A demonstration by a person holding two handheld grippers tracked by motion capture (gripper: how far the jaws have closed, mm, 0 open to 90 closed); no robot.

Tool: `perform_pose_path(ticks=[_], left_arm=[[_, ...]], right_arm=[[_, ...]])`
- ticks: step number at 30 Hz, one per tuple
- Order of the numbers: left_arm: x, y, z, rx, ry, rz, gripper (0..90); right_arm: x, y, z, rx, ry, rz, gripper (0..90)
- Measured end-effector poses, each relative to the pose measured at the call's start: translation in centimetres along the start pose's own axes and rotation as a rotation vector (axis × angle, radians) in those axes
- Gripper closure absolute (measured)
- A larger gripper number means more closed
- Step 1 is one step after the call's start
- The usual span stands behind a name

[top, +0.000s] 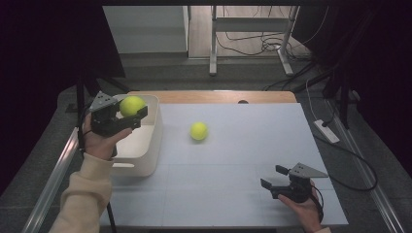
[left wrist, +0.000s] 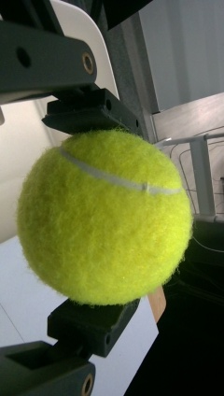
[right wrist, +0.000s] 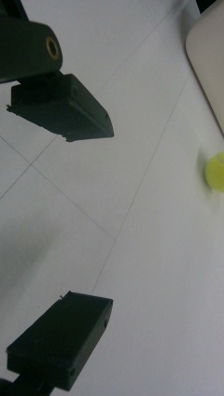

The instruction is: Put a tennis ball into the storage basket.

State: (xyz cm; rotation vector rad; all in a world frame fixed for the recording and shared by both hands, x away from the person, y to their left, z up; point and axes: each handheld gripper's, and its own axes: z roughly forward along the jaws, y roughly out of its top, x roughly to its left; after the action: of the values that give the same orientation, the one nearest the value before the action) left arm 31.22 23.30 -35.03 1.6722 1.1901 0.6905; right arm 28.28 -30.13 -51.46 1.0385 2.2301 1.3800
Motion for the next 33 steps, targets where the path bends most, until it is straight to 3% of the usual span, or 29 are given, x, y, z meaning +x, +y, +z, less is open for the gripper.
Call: perform_pose_path(ticks=[18, 25, 33], left_arm=[[1.8, 0.5, 0.7, 0.039, 0.029, -0.021, 26.2], [2.9, 0.8, 1.3, 0.073, 0.066, -0.021, 26.2], [3.3, 0.9, 1.9, 0.085, 0.074, -0.024, 26.2]], right_arm=[[0.0, 0.0, -0.1, -0.003, 0.003, 0.001, 15.4], [0.0, 0.0, 0.1, 0.002, 0.004, -0.003, 15.3], [-0.1, -0.1, -0.1, 0.002, 0.002, -0.002, 15.3]])
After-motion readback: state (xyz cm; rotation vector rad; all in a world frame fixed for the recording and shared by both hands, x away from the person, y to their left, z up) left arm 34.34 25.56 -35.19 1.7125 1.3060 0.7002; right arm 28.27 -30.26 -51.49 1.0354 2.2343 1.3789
